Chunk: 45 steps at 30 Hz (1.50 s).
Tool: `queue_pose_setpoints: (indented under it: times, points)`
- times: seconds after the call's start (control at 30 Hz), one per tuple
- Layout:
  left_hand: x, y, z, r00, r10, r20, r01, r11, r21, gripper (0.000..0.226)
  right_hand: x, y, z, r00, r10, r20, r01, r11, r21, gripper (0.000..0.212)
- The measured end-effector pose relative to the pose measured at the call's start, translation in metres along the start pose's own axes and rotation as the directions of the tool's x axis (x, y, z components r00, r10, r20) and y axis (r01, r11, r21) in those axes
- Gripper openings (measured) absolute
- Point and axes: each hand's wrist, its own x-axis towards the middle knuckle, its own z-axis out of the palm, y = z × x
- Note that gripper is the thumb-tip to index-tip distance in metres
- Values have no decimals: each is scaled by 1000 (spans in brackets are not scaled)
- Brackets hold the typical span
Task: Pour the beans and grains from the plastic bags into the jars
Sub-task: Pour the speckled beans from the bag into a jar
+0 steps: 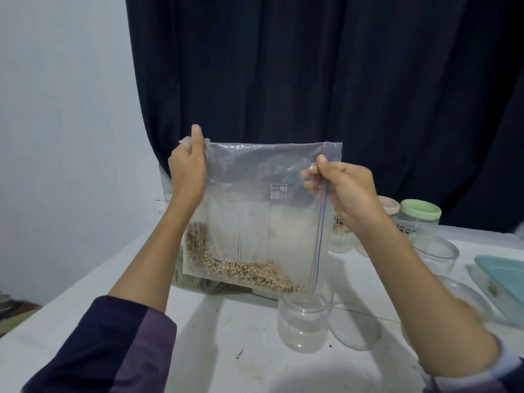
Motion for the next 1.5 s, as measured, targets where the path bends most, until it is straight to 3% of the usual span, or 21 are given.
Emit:
queue_pose_setpoints:
  times: [0.23, 0.47, 1.07, 1.5]
  points:
    - [0, 9, 3, 996, 80, -42, -80, 997, -7, 53, 2, 2, -5, 998, -64, 7, 64, 996, -69, 24]
    - [4, 19, 7, 996, 55, -74, -56, 998, -13, 52, 6, 0, -6, 999, -38, -4, 38, 999, -24, 19]
    - [6, 27, 12, 985, 150, -83, -150, 989, 5, 54, 1, -2, 3, 997, -21, -74, 24, 999, 36, 18]
    - [6, 26, 7, 988, 116, -102, -119, 993, -26, 55, 1, -3, 12, 997, -16, -79, 20, 999, 47, 19]
